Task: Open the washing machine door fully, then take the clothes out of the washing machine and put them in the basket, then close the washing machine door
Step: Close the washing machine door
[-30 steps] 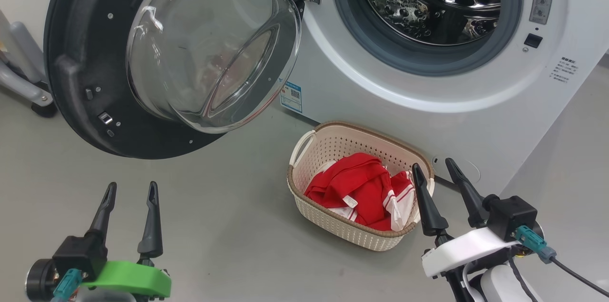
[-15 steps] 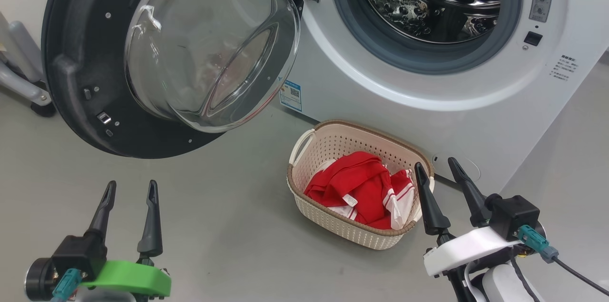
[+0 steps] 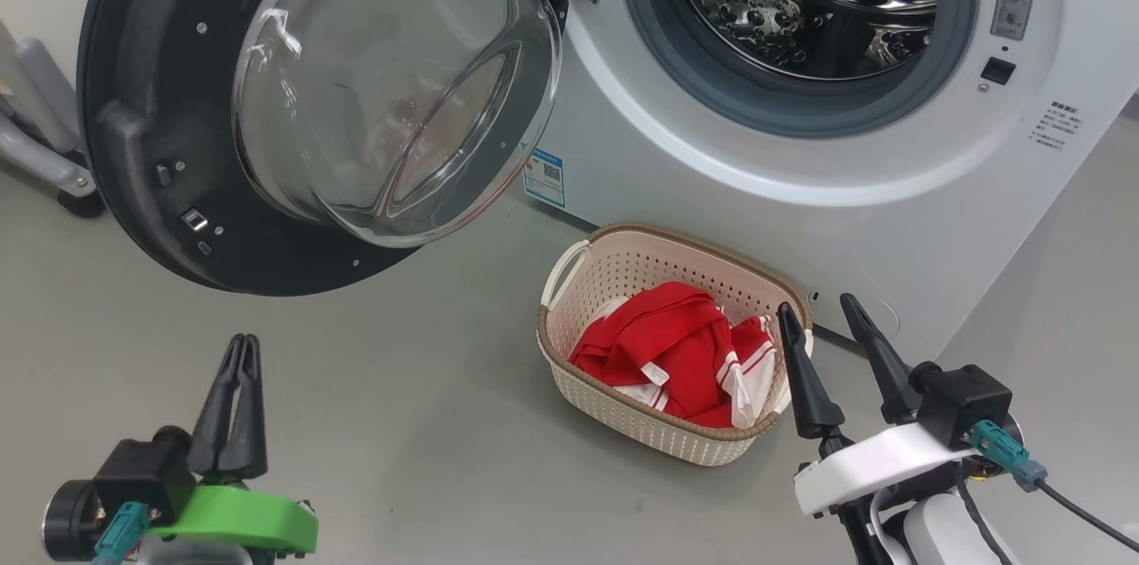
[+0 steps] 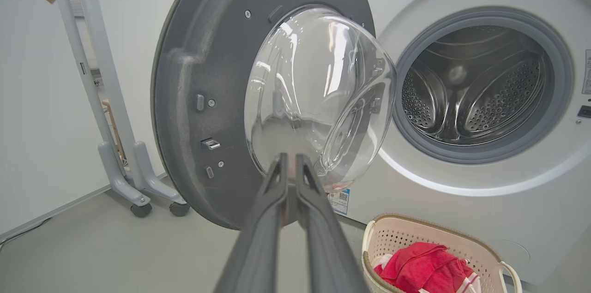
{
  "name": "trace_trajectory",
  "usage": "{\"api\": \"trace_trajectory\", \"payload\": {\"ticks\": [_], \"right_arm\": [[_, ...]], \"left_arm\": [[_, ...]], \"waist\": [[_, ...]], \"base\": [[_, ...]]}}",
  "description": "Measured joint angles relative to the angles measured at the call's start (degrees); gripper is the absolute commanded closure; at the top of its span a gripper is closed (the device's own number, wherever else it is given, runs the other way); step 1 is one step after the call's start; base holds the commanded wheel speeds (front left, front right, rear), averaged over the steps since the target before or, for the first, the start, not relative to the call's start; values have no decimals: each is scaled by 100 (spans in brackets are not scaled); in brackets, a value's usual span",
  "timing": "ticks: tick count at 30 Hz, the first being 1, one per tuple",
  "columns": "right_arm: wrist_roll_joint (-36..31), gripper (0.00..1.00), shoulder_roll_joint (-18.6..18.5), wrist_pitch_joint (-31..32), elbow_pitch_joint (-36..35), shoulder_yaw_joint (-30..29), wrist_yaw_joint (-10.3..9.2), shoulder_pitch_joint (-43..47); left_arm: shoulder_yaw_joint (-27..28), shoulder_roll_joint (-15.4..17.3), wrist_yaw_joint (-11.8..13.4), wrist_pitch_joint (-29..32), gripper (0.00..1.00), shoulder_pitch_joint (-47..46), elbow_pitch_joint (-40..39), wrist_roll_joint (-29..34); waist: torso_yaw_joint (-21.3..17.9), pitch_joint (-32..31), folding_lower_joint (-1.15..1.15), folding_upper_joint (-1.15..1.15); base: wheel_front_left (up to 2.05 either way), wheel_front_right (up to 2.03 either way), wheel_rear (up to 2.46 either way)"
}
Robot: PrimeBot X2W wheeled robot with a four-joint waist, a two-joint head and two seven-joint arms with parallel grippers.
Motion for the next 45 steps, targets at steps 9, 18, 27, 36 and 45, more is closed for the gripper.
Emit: {"api": "trace_trajectory", "payload": {"ticks": [9, 18, 27, 36, 45], "right_arm": [[0, 0, 7, 0, -7, 18, 0, -12], [-27, 0, -25, 0, -46, 81, 0, -116], [-141, 0, -182, 0, -57, 187, 0, -340], [-214, 0, -427, 0, -55, 230, 0, -577], [-225, 0, -500, 0, -40, 398, 0, -744]], "left_arm": [[104, -2, -3, 0, 100, 15, -130, 1], [416, 53, -3, 0, 100, 5, -452, -1], [871, 461, -48, -1, 100, -440, -916, -18], [1900, 1252, -47, -33, 100, -1367, -985, -401], [2829, 1858, 13, 216, 100, -2139, -452, -993]], "waist": [[-26, 63, 0, 0], [-103, 354, 0, 0], [-184, 811, 1, 0], [-313, 1293, 1, 0], [-490, 1528, 1, 0]], "base": [[0, 0, 0], [0, 0, 0], [0, 0, 0], [0, 0, 0], [0, 0, 0]]}}
